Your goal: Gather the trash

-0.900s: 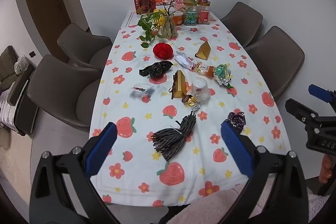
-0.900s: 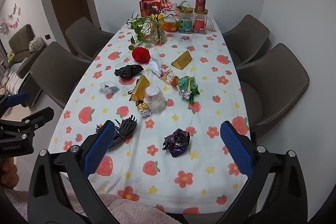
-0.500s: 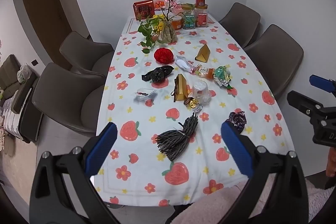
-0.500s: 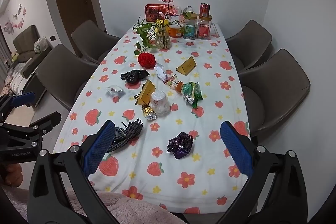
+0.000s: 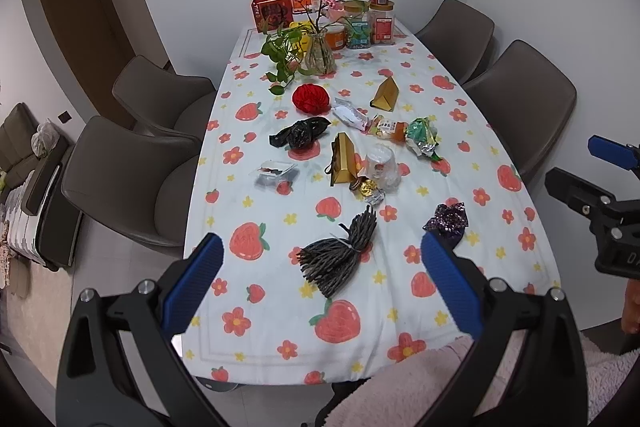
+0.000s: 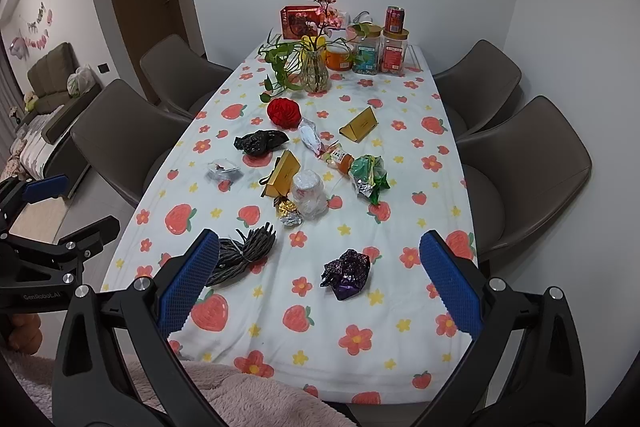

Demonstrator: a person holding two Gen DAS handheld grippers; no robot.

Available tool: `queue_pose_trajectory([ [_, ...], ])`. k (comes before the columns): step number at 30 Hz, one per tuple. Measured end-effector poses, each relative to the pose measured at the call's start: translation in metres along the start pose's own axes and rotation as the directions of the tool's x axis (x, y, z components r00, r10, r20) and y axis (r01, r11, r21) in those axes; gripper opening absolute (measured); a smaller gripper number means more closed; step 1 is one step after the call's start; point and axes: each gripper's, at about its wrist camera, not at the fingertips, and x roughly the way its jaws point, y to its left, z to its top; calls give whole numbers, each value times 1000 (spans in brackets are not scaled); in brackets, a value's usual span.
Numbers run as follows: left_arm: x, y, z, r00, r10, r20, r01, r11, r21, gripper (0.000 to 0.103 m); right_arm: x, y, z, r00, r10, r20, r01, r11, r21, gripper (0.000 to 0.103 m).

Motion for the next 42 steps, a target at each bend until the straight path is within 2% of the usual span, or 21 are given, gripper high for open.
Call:
queue_pose_trajectory([
  [9, 0, -7, -9, 1000, -2, -2, 2, 1000, 4, 99, 1, 1, -1, 1000, -1, 1, 1, 1000, -3, 96],
  [10, 6, -7, 2, 1000, 3, -5, -2, 1000, 8, 99, 1, 2, -2, 1000, -2, 3, 2, 1000, -4, 96],
  [42, 8, -5, 5, 1000, -3, -15, 3, 1000, 4, 99, 0, 3, 3, 1000, 7, -2, -7, 1000, -10, 96],
])
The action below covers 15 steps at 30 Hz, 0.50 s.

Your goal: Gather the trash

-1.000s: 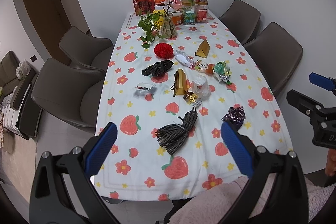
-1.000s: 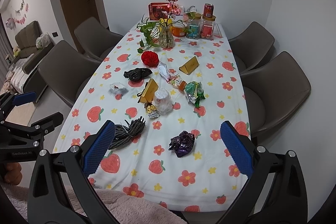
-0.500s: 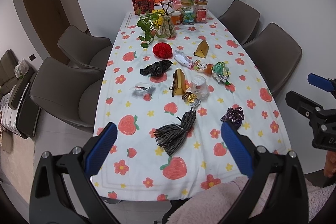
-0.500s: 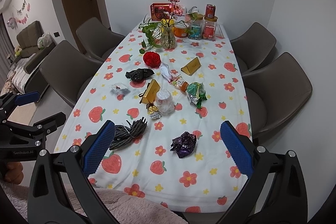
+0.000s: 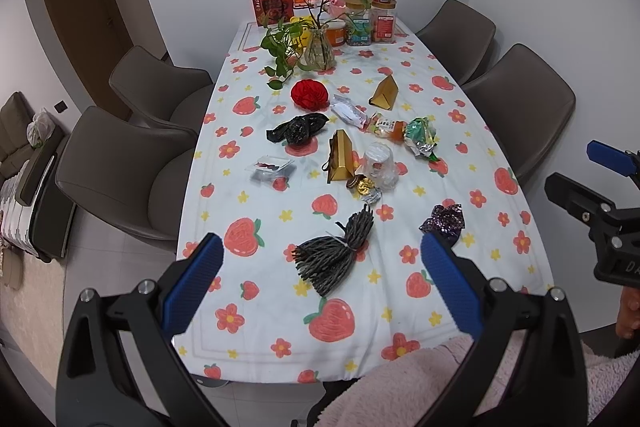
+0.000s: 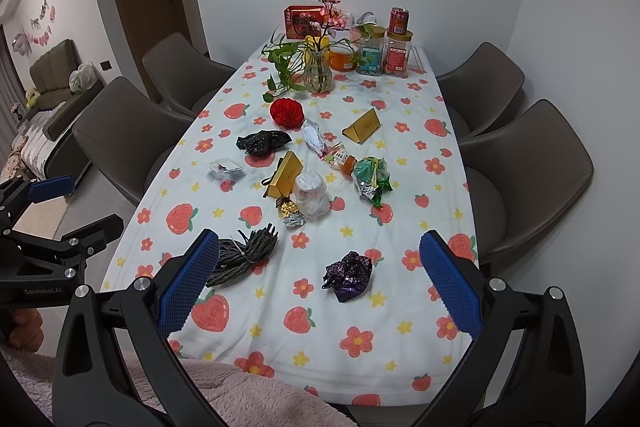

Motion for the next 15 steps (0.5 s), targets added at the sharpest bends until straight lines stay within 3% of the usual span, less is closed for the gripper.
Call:
queue_pose_trajectory([
  [15, 1, 2, 1, 1000, -5, -2, 5, 1000, -1, 99, 1, 0, 0, 1000, -2, 0, 2, 1000, 0, 96],
])
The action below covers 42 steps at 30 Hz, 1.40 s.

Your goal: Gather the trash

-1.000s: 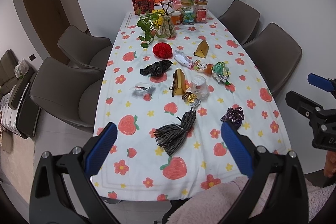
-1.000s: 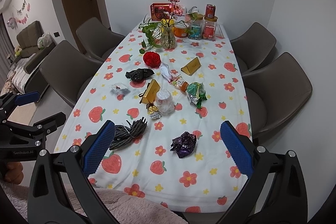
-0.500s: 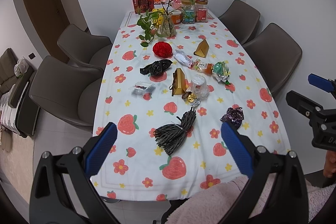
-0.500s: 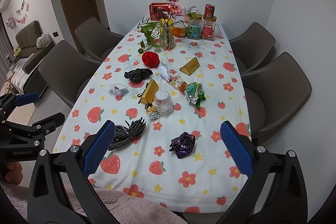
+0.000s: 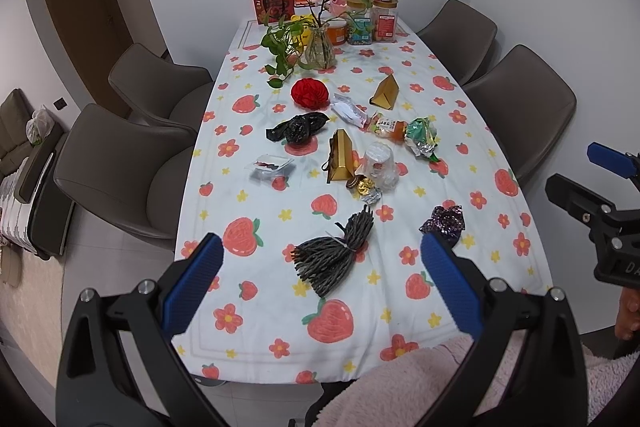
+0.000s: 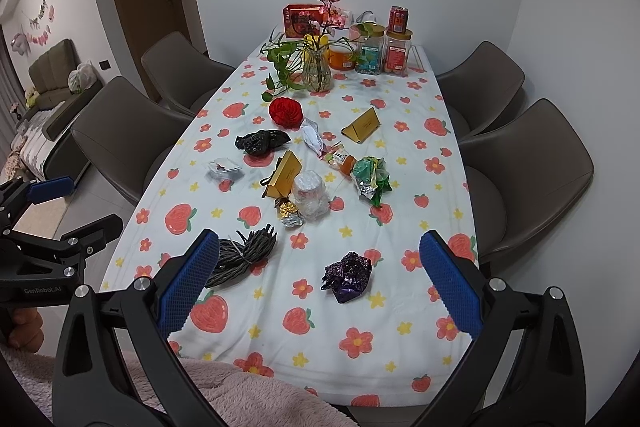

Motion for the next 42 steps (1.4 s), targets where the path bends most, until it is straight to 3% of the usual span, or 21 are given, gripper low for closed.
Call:
queue_pose_trajectory([
  [42, 1, -7, -9, 1000, -2, -17, 2, 1000, 4, 99, 12, -4, -4, 1000, -3, -19, 3, 1000, 2, 96],
])
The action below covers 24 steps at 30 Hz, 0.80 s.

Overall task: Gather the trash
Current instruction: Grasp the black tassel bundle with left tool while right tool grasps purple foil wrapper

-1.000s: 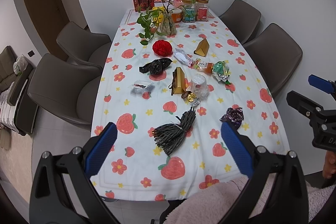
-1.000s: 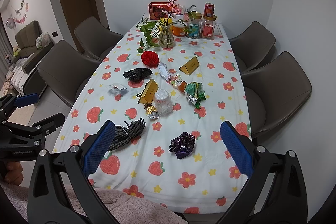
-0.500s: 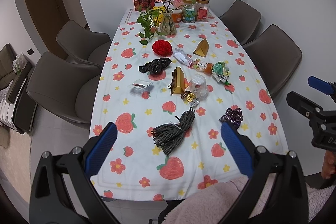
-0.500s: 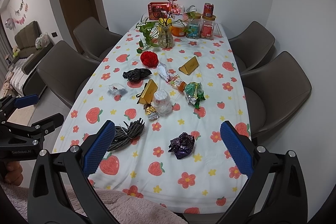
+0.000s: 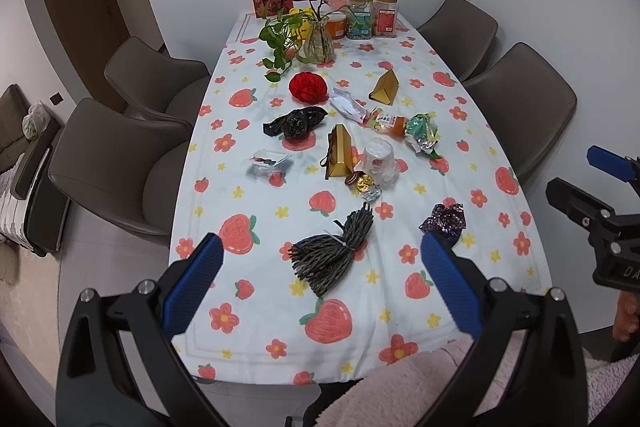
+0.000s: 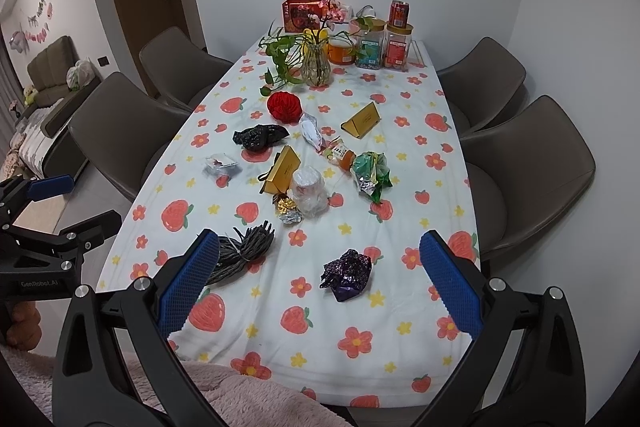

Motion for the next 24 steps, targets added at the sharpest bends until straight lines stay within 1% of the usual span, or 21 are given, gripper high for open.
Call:
queue_pose_trajectory([
  [4, 9, -5, -6, 1000, 1, -21, -1, 1000, 0, 99, 11, -2, -2, 1000, -1, -21, 1, 1000, 6, 96],
  [5, 15, 1, -2, 999, -2, -32, 2, 1000, -2, 99, 14, -3, -4, 1000, -3, -25, 3, 1000, 6, 96],
  [8, 27, 1, -4, 998, -15, -61, 15, 1000, 1, 99, 27, -4, -8, 999, -27, -35, 27, 1000, -10, 96],
  [9, 37, 3, -2, 997, -21, -71, 21, 1000, 3, 99, 33, -5, -10, 999, -29, -42, 29, 1000, -13, 96],
  [14, 70, -3, -12, 992, -44, -117, 46, 999, 15, 99, 71, -11, -22, 995, -16, -96, 16, 1000, -8, 96],
  [17, 95, -2, -16, 991, -46, -126, 50, 998, 28, 99, 100, -14, -31, 993, -17, -119, 16, 1000, -10, 96],
  [21, 139, 8, -17, 986, -70, -151, 75, 997, 26, 99, 141, -20, -45, 989, -25, -149, 23, 1000, -13, 96],
  [24, 170, 8, -23, 983, -67, -171, 73, 997, 28, 99, 172, -24, -56, 985, -28, -173, 26, 1000, -12, 96],
])
